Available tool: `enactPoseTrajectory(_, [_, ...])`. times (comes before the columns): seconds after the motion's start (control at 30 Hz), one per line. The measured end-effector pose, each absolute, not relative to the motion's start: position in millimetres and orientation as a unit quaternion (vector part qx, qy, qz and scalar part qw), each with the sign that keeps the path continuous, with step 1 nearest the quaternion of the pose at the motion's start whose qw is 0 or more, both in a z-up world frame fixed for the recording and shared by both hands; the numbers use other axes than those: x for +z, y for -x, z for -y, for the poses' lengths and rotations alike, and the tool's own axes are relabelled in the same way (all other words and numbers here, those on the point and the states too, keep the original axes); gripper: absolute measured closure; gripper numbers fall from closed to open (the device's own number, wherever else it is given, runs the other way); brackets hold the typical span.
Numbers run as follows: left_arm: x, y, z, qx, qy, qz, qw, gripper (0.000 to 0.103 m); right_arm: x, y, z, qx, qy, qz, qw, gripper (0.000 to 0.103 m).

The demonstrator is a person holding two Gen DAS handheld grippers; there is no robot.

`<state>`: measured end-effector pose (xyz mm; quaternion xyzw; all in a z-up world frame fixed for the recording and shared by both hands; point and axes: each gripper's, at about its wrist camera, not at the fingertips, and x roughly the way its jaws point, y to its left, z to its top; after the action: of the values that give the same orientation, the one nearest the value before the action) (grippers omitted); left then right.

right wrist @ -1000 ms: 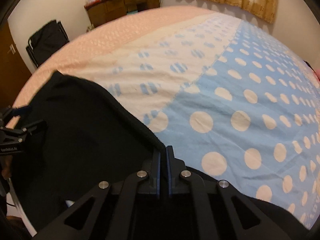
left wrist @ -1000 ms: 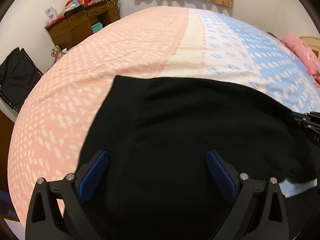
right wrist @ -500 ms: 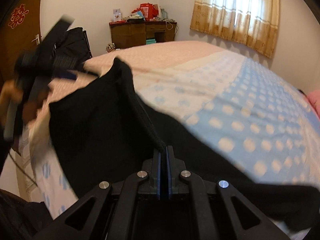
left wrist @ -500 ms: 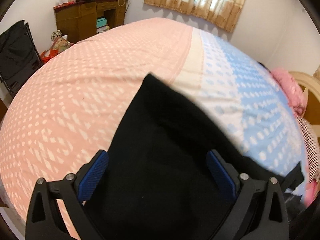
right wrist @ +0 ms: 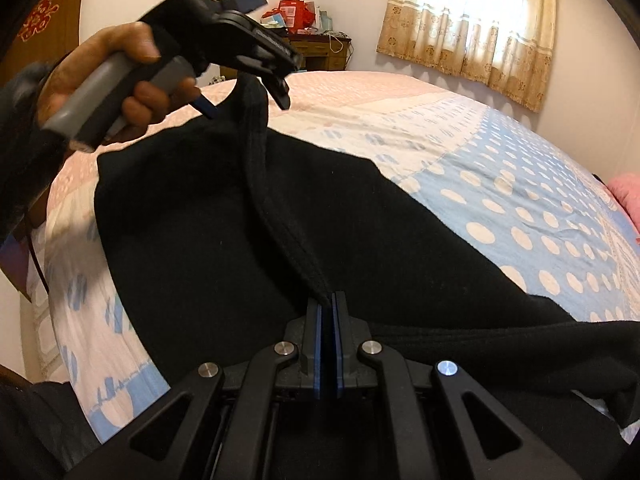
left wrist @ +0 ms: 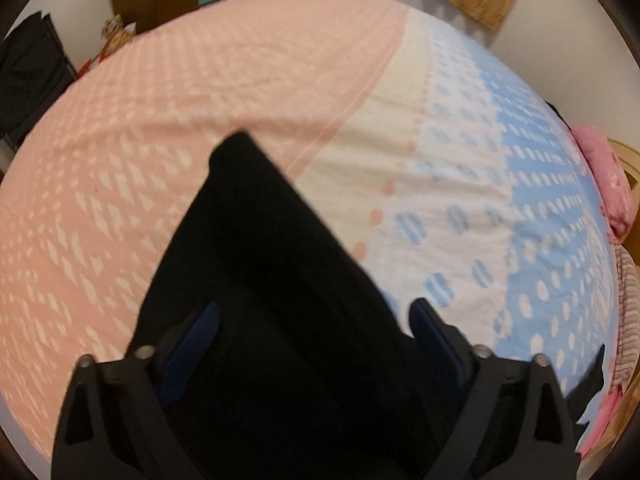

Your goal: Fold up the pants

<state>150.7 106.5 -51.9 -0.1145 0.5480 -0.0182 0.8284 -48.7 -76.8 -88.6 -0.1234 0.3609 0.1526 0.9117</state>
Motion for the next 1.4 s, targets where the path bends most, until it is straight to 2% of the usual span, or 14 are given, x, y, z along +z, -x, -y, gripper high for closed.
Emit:
enactPoseTrajectory(0.07, [-56.7, -147.7, -110.0, -0.020, 0.118, -0.547, 0.829, 0.042, -87.9, 51.1, 77.5, 0.151, 0.121, -0.359, 0.913, 0.098])
enactPoseTrajectory(0.1, [-54.4, -142.2, -115.2, -0.022, 0.121, -0.531, 0.838, 0.059, -86.0, 51.8, 78.9, 0.151, 0.116, -0.357, 0.914, 0.098])
enactPoseTrajectory(0.13, [-52.6, -138.2, -120.6, -0.035, 0.135, -0.520, 0.843, 0.070, -81.9, 52.0, 82.0, 0.150, 0.104, -0.354, 0.917, 0.098])
enactPoseTrajectory(0.17, [-51.8, -135.6, -126.6, -0.057, 0.159, -0.510, 0.843, 0.085, -78.5, 51.6, 84.4, 0.150, 0.096, -0.352, 0.919, 0.098])
enactPoseTrajectory(0.27, [-48.2, -120.8, -152.5, -0.092, 0.238, -0.482, 0.838, 0.088, -65.2, 47.5, 93.1, 0.147, 0.067, -0.347, 0.924, 0.098])
enactPoseTrajectory(0.4, [-26.3, -85.3, -162.4, -0.109, 0.220, -0.449, 0.859, 0.088, -42.4, 52.6, 102.2, 0.153, 0.038, -0.332, 0.930, 0.098])
enactPoseTrajectory(0.63, [-18.5, -24.3, -177.9, -0.121, 0.179, -0.422, 0.880, 0.088, -25.0, 95.3, 93.7, 0.176, 0.059, -0.323, 0.928, 0.098])
enactPoseTrajectory(0.9, [-62.4, 1.0, -173.4, -0.083, 0.118, -0.440, 0.886, 0.086, -63.8, 128.6, 77.0, 0.180, 0.114, -0.354, 0.911, 0.098])
enactPoseTrajectory(0.97, [-63.3, 8.0, -175.9, -0.086, 0.116, -0.420, 0.896, 0.082, -71.8, 133.0, 74.9, 0.174, 0.120, -0.358, 0.909, 0.098])
enactPoseTrajectory(1.27, [-59.9, 23.3, -174.7, -0.082, 0.061, -0.424, 0.900, 0.078, -108.7, 129.5, 79.5, 0.147, 0.110, -0.380, 0.906, 0.097])
enactPoseTrajectory(1.3, [-57.6, 28.2, -179.4, -0.083, 0.065, -0.425, 0.899, 0.074, -108.4, 129.5, 80.4, 0.148, 0.105, -0.380, 0.907, 0.097])
enactPoseTrajectory(1.33, [-53.7, 32.3, -185.0, -0.065, 0.063, -0.424, 0.901, 0.065, -107.2, 127.8, 83.1, 0.150, 0.092, -0.384, 0.906, 0.096])
enactPoseTrajectory(1.37, [-48.4, 35.9, -190.4, -0.027, 0.049, -0.417, 0.907, 0.040, -106.1, 125.7, 86.4, 0.154, 0.078, -0.387, 0.906, 0.096])
enactPoseTrajectory(1.4, [-42.5, 39.2, -195.2, 0.006, 0.038, -0.402, 0.915, 0.032, -104.7, 124.3, 90.3, 0.158, 0.059, -0.391, 0.905, 0.095])
